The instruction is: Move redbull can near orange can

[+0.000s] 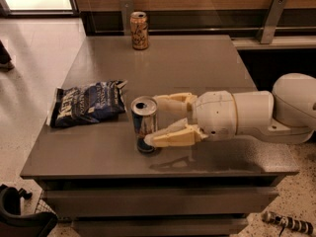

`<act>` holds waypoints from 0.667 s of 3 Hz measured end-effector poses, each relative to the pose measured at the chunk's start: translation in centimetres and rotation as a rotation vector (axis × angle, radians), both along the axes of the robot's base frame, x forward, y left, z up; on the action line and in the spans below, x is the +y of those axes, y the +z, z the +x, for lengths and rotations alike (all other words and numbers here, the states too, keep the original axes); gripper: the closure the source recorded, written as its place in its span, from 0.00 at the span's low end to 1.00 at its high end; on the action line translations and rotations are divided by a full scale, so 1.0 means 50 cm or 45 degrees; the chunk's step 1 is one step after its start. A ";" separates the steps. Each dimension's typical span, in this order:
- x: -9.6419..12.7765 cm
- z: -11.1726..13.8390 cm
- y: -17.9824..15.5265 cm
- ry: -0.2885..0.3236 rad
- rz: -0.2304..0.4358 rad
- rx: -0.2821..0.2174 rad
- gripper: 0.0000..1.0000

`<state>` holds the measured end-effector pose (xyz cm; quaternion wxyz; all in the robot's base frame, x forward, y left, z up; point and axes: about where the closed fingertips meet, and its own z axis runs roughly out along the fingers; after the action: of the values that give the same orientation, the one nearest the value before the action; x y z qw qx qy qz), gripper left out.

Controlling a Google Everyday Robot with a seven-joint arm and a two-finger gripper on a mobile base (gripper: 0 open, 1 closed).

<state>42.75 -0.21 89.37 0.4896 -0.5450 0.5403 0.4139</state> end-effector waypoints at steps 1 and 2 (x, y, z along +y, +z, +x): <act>0.034 -0.018 0.009 0.086 0.063 -0.001 0.62; 0.038 -0.020 0.010 0.092 0.062 -0.003 0.86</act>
Offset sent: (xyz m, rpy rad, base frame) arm -0.0076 0.0143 0.0036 0.0424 -0.0007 0.0565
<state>41.75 1.70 89.87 0.4881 -0.5525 0.5096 0.4436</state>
